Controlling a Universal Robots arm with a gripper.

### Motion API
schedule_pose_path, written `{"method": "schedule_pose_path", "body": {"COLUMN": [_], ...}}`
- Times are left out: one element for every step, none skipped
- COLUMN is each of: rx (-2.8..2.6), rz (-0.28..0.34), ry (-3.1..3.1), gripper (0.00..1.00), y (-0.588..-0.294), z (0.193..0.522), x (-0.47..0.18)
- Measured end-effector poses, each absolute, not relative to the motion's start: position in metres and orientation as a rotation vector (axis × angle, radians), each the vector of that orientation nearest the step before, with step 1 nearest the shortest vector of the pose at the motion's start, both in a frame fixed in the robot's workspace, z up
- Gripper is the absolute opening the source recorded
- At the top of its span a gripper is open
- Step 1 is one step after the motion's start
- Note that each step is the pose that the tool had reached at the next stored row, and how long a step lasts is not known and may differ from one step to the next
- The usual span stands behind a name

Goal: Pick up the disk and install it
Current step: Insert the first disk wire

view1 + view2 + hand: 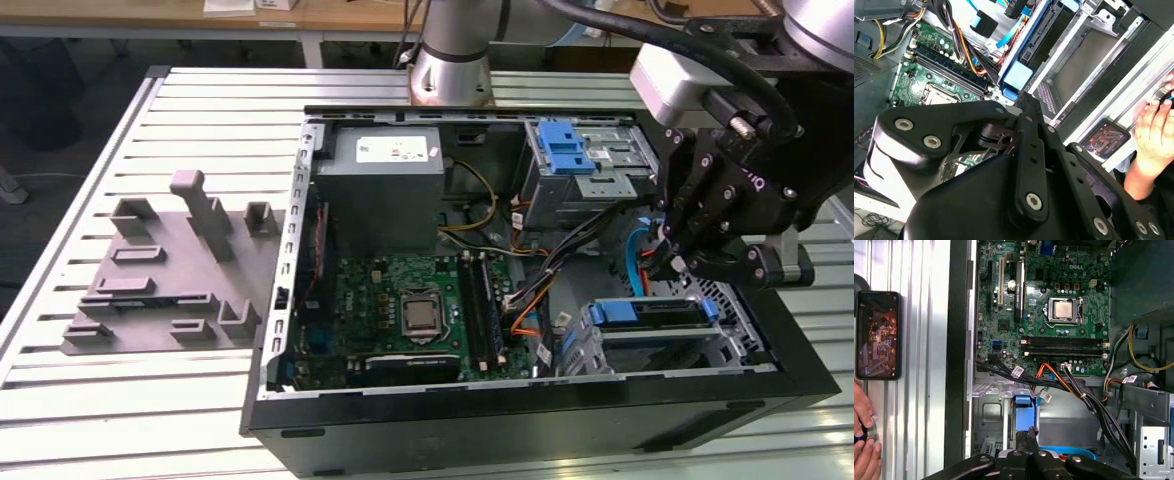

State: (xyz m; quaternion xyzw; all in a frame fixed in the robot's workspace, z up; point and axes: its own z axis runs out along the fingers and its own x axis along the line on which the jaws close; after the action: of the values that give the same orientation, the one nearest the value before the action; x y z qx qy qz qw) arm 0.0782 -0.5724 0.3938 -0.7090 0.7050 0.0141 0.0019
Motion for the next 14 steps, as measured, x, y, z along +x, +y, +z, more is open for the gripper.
{"method": "schedule_pose_path", "body": {"rx": [-2.225, -2.225, -2.225, -2.225, -2.225, -2.225, -2.225, -2.225, -2.225, -2.225, -2.225, -2.225, -2.225, -2.225], "rz": [0.044, 0.044, 0.044, 0.044, 0.044, 0.044, 0.044, 0.044, 0.044, 0.044, 0.044, 0.044, 0.044, 0.044], "ry": [2.212, 2.212, 2.212, 2.212, 2.212, 2.212, 2.212, 2.212, 2.212, 2.212, 2.212, 2.212, 2.212, 2.212], "gripper": [0.11, 0.11, 0.11, 0.11, 0.11, 0.11, 0.11, 0.11, 0.11, 0.11, 0.11, 0.11, 0.11, 0.11], "y": [-0.5724, -0.5724, -0.5724, -0.5724, -0.5724, -0.5724, -0.5724, -0.5724, -0.5724, -0.5725, -0.5724, -0.5725, -0.5725, -0.5725], "z": [0.3938, 0.3938, 0.3938, 0.3938, 0.3938, 0.3938, 0.3938, 0.3938, 0.3938, 0.3938, 0.3938, 0.3938, 0.3938, 0.3937], "x": [0.0783, 0.0783, 0.0783, 0.0783, 0.0783, 0.0783, 0.0783, 0.0783, 0.0784, 0.0788, 0.0795, 0.0805, 0.0824, 0.0849]}}
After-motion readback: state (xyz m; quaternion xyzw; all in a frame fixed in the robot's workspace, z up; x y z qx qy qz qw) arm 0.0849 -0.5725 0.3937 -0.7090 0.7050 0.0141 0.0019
